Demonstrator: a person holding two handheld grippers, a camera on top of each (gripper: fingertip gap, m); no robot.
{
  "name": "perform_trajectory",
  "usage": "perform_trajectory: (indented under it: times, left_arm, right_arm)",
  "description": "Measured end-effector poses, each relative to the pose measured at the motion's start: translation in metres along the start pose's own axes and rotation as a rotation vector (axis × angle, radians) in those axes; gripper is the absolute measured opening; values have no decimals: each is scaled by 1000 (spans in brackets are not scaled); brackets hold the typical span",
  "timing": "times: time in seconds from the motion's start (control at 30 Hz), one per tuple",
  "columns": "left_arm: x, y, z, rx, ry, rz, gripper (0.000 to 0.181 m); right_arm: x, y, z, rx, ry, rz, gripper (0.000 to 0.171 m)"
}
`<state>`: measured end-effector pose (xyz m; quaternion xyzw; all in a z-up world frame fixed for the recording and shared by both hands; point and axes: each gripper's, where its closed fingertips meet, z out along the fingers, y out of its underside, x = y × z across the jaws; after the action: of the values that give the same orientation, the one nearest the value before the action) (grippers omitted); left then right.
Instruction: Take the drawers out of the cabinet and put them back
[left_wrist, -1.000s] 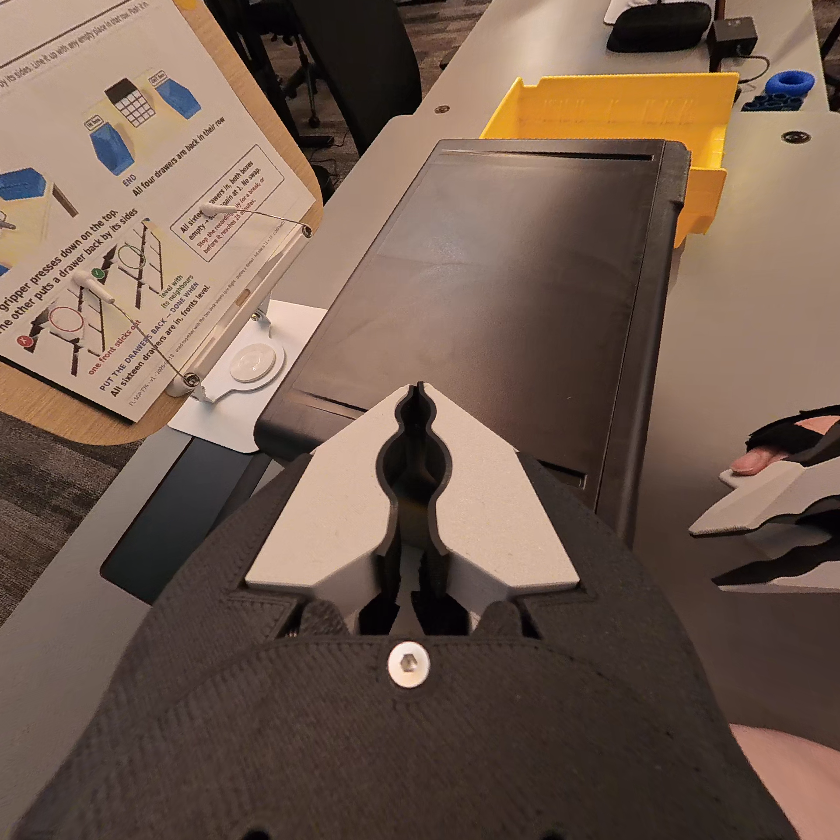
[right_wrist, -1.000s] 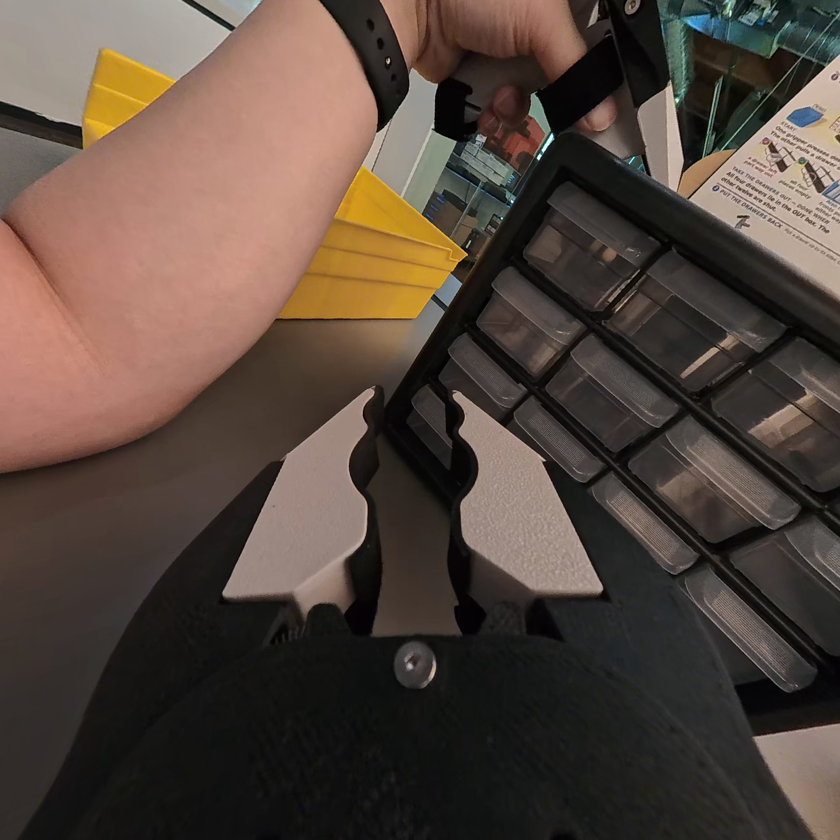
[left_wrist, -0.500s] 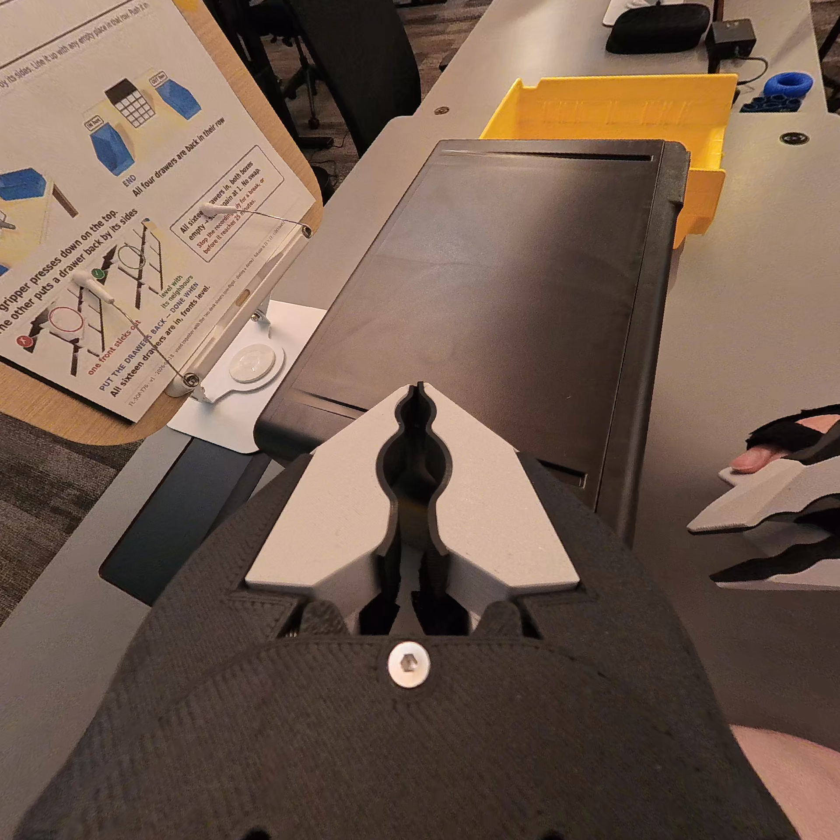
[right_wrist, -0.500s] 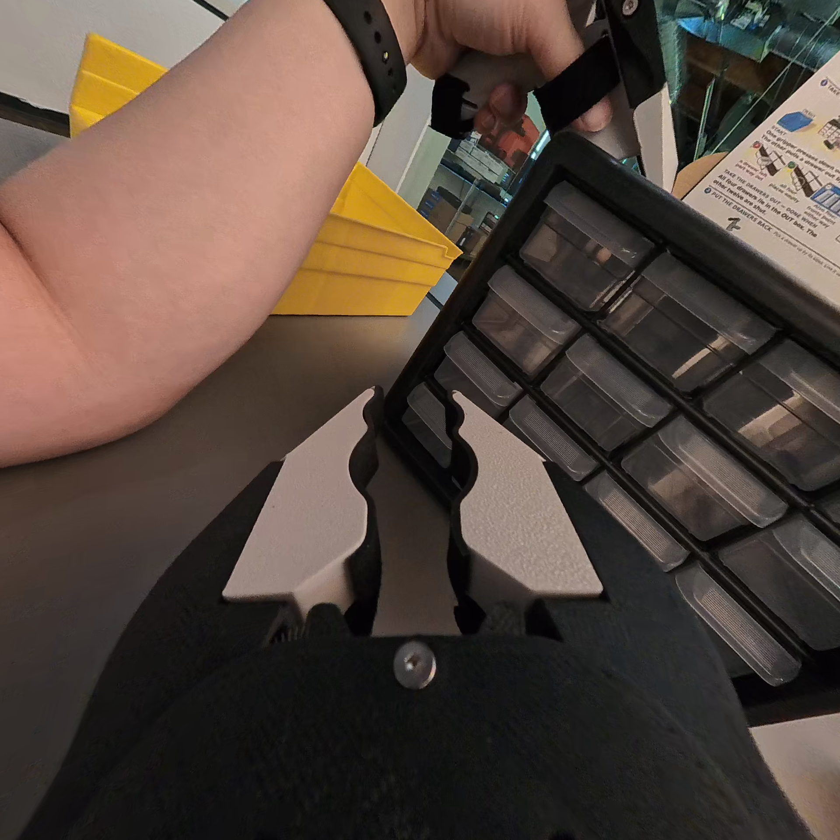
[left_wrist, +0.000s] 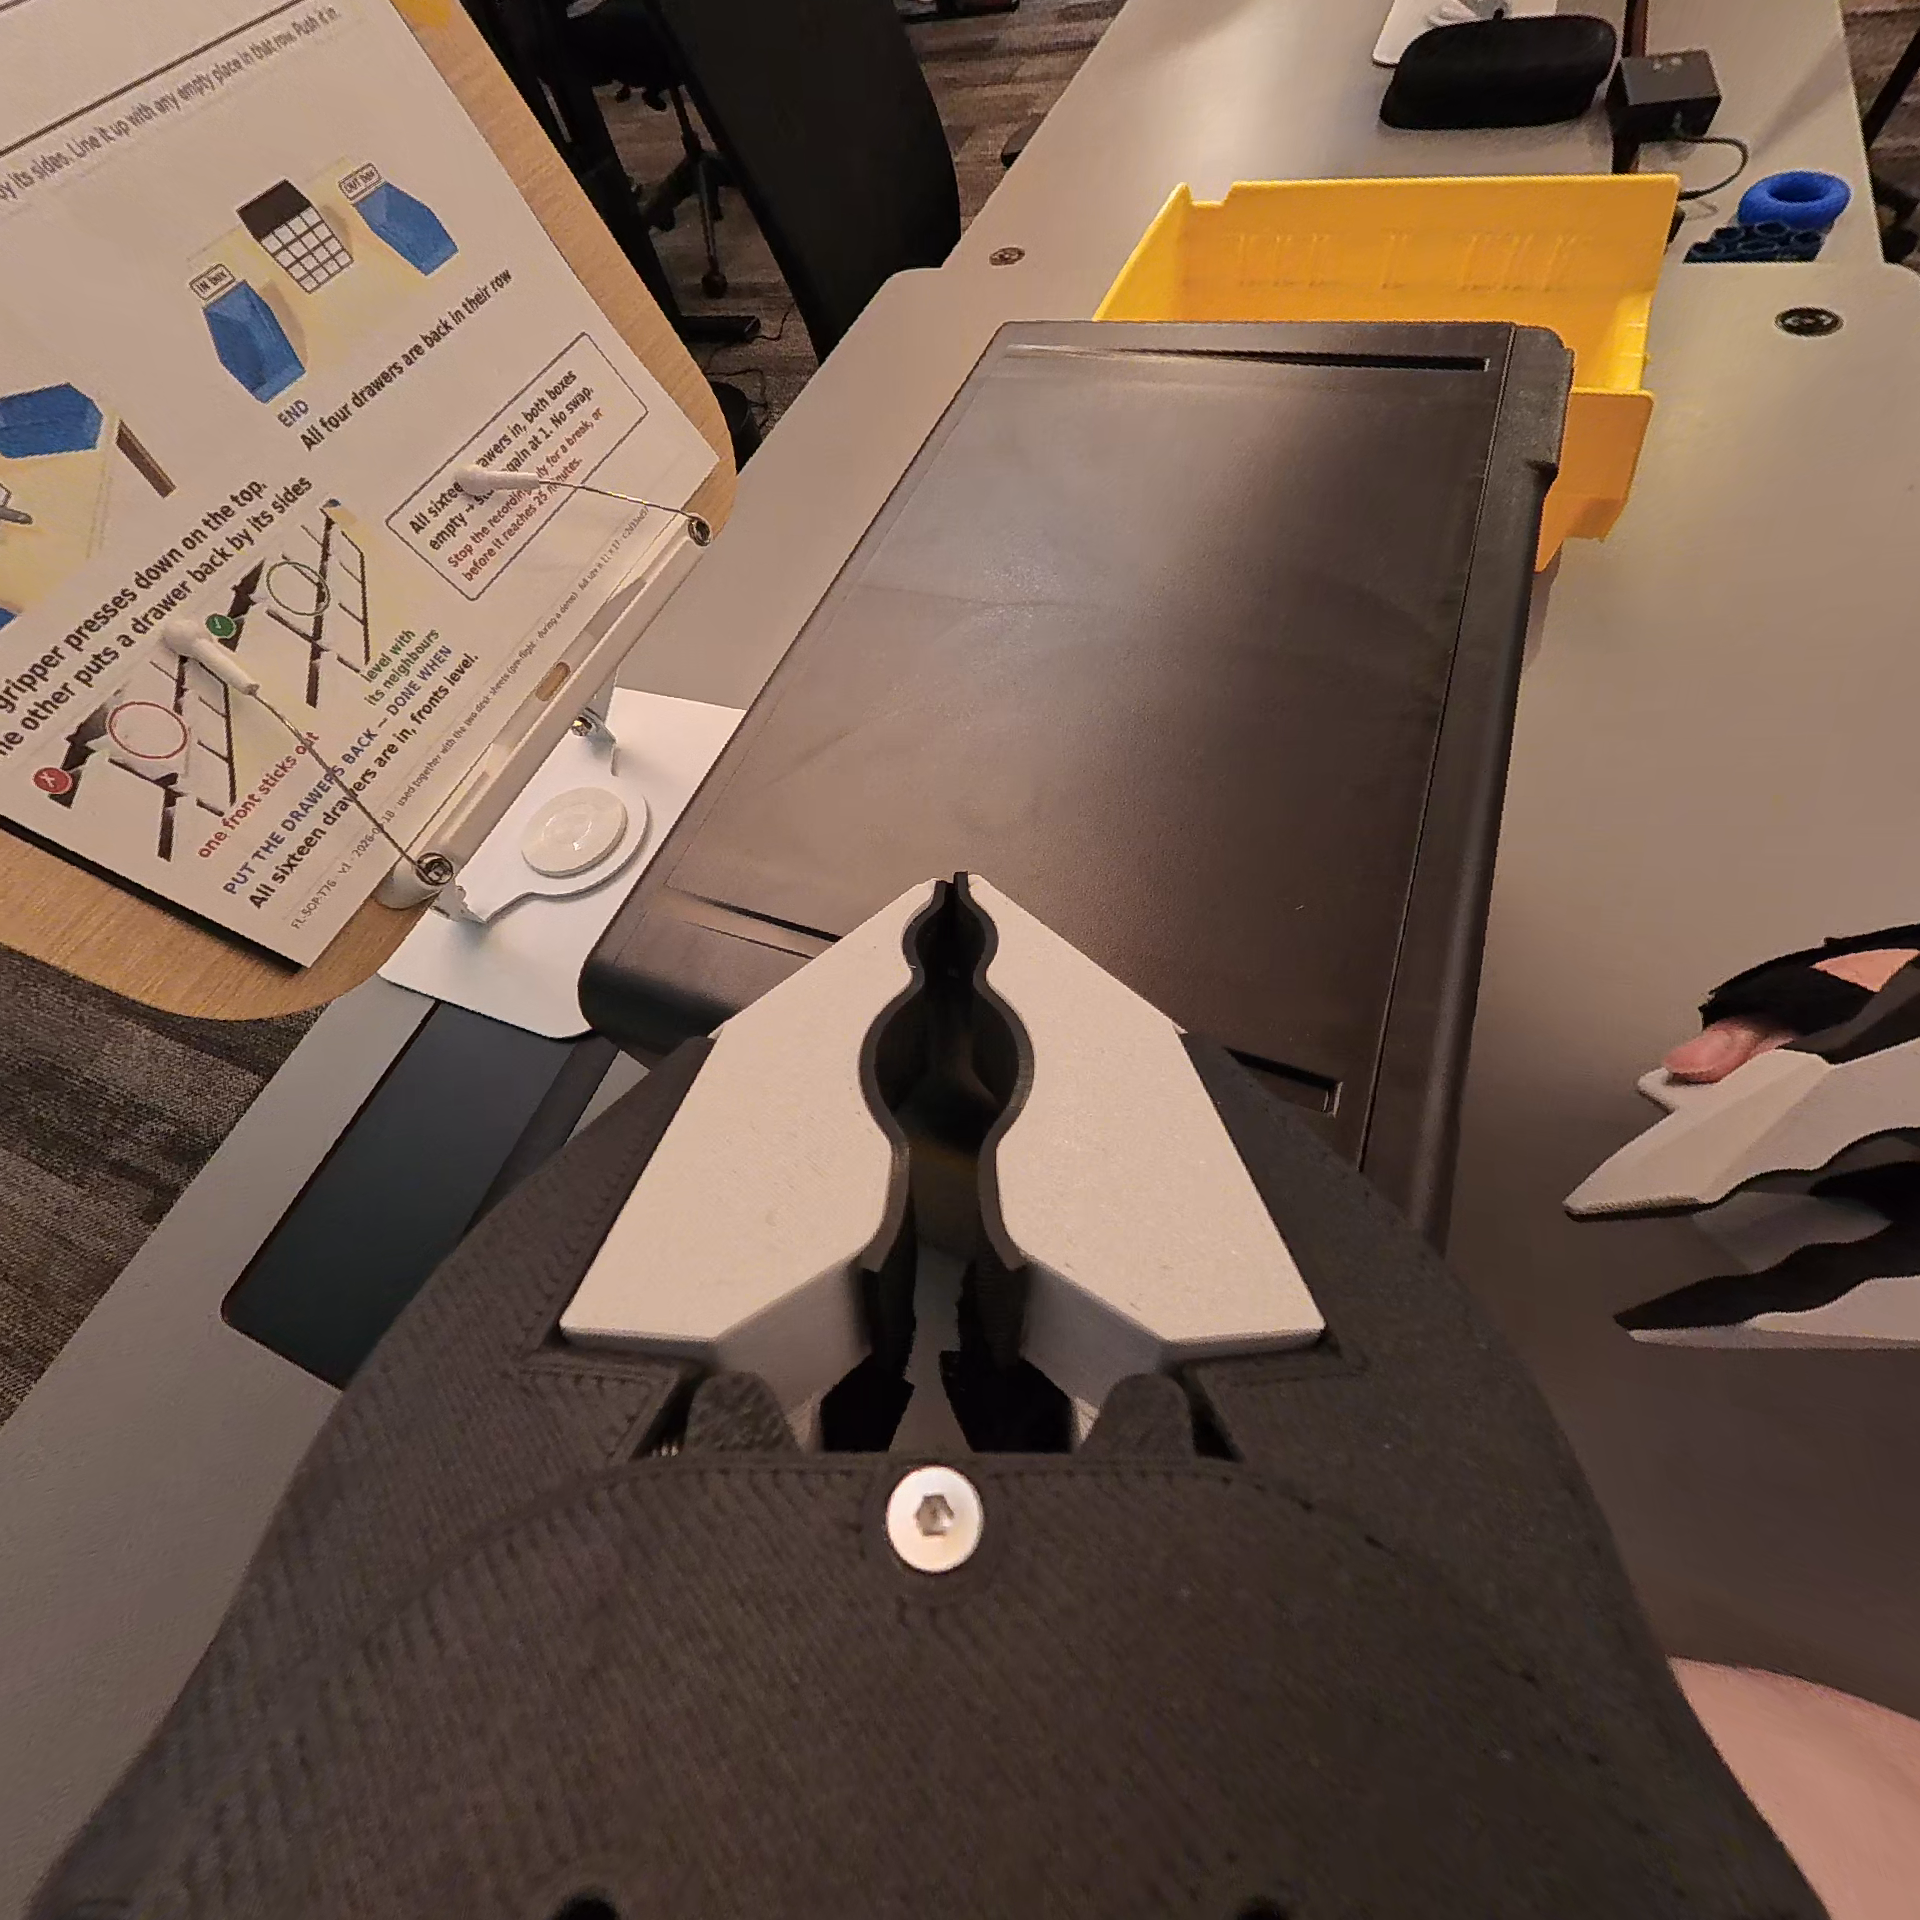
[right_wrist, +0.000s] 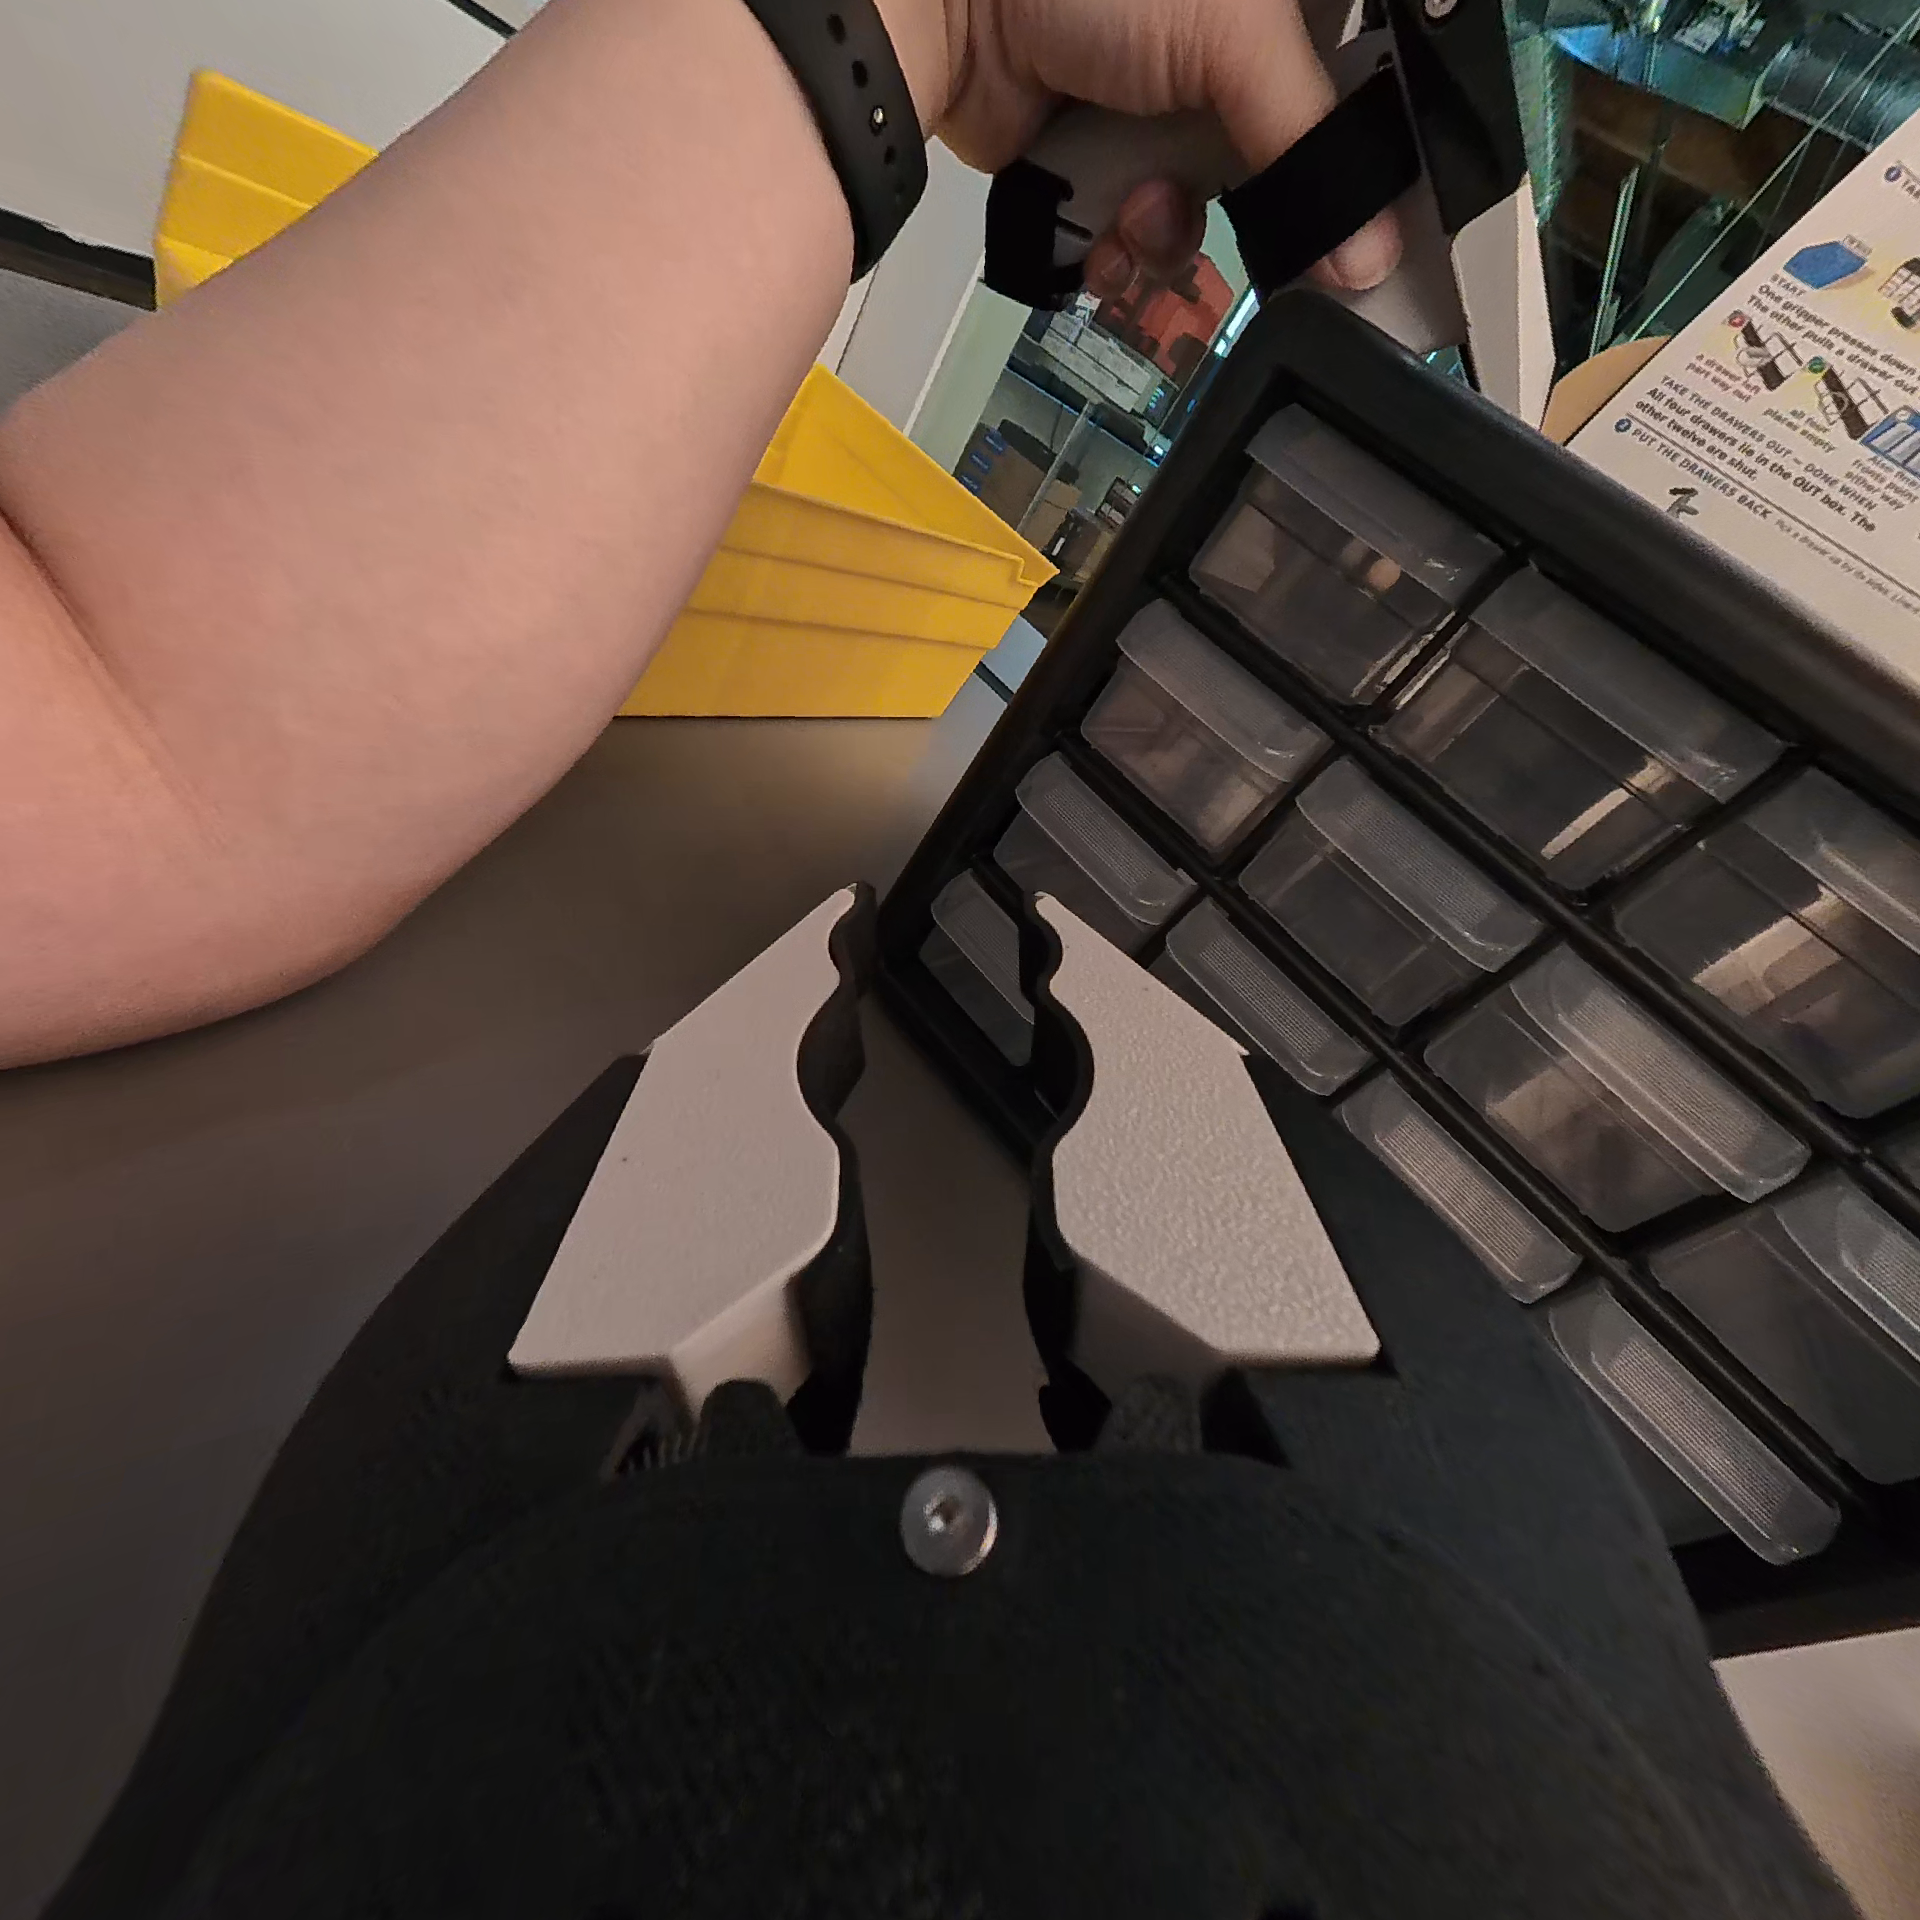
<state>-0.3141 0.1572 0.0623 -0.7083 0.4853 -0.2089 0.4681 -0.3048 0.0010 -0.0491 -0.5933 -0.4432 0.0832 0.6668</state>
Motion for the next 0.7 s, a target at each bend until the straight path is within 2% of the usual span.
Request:
perform_trajectory:
  times: [0.03,0.7]
  left_arm:
    - [0,0,0,0,0,0,0]
    - [0,0,0,5,8,0,0]
  right_arm:
    - [0,0,0,0,-1,1,25]
    - [-2,1,1,3,-12,35,27]
